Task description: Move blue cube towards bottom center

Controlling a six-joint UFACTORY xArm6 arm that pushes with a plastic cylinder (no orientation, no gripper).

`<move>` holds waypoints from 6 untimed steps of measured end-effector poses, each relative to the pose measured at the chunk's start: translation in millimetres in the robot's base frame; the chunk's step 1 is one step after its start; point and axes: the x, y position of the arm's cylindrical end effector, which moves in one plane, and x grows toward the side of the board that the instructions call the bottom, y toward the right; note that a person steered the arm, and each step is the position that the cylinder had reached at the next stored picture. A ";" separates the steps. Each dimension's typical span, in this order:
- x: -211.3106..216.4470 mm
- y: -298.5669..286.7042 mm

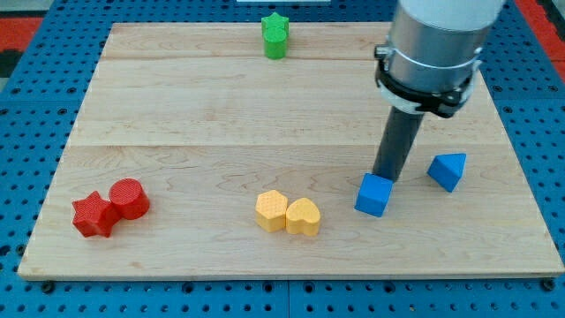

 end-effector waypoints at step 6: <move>-18.9 -72.1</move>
